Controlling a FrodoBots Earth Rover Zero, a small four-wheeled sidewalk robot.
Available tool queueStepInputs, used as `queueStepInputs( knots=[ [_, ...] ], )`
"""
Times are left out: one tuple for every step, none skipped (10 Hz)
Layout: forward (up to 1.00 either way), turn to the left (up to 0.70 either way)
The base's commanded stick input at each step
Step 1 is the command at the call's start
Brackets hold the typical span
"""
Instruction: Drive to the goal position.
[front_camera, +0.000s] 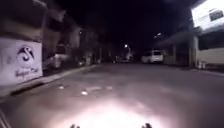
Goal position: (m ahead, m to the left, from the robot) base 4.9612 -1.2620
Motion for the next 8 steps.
queueStepInputs(
  knots=[
    [0.85,0.0],
    [0.85,0.0],
    [0.85,0.0],
    [0.85,0.0],
    [0.85,0.0],
    [0.85,0.0],
    [0.85,0.0],
    [0.85,0.0]
  ],
)
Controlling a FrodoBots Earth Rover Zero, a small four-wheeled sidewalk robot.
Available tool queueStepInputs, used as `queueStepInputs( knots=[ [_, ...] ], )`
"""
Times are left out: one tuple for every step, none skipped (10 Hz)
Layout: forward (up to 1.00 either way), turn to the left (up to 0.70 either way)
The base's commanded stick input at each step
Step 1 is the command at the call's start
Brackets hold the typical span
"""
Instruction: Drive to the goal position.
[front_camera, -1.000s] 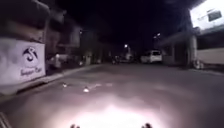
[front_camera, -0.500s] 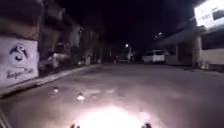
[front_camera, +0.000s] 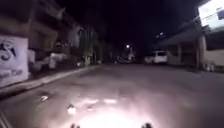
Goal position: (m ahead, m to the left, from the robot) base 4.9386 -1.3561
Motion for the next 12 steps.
queueStepInputs(
  knots=[
    [0.85,0.0],
    [0.85,0.0],
    [0.85,0.0],
    [0.85,0.0],
    [0.85,0.0],
    [0.85,0.0],
    [0.85,0.0],
    [0.85,0.0],
    [0.85,0.0],
    [0.85,0.0],
    [0.85,0.0],
    [0.85,-0.12]
  ],
)
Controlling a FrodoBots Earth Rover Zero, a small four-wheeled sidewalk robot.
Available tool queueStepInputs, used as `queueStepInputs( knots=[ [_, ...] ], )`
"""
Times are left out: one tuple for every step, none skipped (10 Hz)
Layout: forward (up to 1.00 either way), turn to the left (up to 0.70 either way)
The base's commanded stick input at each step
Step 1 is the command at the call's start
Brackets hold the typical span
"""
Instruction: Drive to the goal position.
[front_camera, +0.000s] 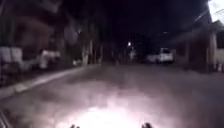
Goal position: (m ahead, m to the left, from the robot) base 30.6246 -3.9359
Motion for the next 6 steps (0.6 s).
queueStepInputs(
  knots=[
    [0.85,-0.34],
    [0.85,-0.34],
    [0.85,0.0],
    [0.85,0.0],
    [0.85,0.0],
    [0.85,-0.08]
  ],
)
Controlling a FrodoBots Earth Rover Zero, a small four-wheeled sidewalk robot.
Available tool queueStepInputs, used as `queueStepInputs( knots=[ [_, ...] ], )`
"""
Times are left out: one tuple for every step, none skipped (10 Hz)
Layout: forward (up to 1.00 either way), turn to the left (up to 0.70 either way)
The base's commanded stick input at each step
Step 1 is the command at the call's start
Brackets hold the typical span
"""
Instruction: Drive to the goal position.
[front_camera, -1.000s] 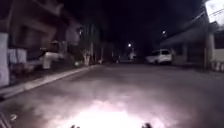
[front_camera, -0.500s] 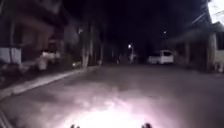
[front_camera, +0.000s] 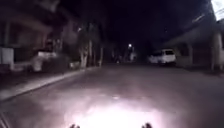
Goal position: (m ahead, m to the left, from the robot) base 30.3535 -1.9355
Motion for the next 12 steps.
queueStepInputs(
  knots=[
    [0.85,-0.32],
    [0.85,-0.11],
    [0.85,-0.04],
    [0.85,0.0],
    [0.85,0.0],
    [0.85,0.0],
    [0.85,0.0],
    [0.85,0.0],
    [0.85,0.0],
    [0.85,0.0],
    [0.85,0.0],
    [0.85,0.0]
  ],
)
